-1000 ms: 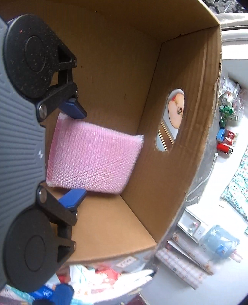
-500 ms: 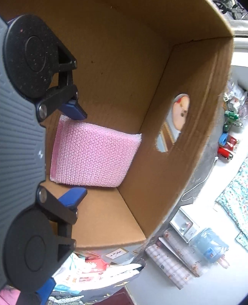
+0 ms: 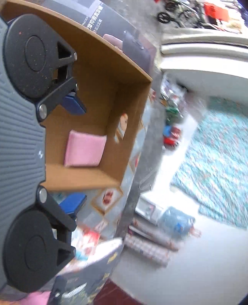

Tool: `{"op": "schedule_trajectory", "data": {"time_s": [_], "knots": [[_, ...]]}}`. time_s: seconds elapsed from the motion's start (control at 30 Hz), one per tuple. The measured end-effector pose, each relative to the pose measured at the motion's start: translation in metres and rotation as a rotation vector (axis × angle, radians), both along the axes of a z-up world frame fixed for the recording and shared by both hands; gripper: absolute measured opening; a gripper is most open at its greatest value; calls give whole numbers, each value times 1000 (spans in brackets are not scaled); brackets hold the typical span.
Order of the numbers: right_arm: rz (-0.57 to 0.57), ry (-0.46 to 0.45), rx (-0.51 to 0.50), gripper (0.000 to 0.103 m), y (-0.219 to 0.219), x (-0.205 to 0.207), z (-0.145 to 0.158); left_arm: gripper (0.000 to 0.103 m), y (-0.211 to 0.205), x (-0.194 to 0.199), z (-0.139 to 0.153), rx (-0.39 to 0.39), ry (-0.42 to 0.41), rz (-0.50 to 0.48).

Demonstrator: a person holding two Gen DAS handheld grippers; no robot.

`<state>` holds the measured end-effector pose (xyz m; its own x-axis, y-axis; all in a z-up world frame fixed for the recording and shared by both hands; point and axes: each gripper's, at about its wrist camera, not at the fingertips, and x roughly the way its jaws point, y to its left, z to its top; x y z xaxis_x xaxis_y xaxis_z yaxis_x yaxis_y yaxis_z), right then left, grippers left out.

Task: Organize soft objects
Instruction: 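Open the right tool to release the sponge and withdraw, then reach the right tool to the blue-and-white medicine box and grasp it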

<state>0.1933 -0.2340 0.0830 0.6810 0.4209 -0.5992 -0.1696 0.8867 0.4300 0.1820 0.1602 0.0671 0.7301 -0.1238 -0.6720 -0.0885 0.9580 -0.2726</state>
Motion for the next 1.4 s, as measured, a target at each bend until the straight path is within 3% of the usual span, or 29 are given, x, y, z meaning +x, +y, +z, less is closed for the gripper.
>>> {"op": "schedule_trajectory", "data": {"time_s": [0.27,0.47,0.57,0.8,0.87,1.03,1.3,1.4], "knots": [[-148,13,-42,52,-65,-87,-18,94,-67,-86,8,-7,-102,-169],[-218,86,-18,53,-100,-131,-52,94,-145,-121,-18,40,-161,-324],[-244,143,1,53,-116,-138,-71,93,-185,-128,-41,58,-140,-411],[-235,217,-9,53,-134,-137,-98,79,-249,-134,-107,45,-45,-525],[-204,216,-41,52,-134,-129,-98,66,-260,-132,-124,9,-2,-555],[-73,199,-138,51,-131,-96,-99,50,-288,-130,-146,-38,42,-618],[82,209,-241,51,-125,-67,-107,42,-325,-135,-165,-12,49,-703],[125,212,-277,51,-125,-55,-116,40,-335,-132,-172,-35,51,-707]]}}
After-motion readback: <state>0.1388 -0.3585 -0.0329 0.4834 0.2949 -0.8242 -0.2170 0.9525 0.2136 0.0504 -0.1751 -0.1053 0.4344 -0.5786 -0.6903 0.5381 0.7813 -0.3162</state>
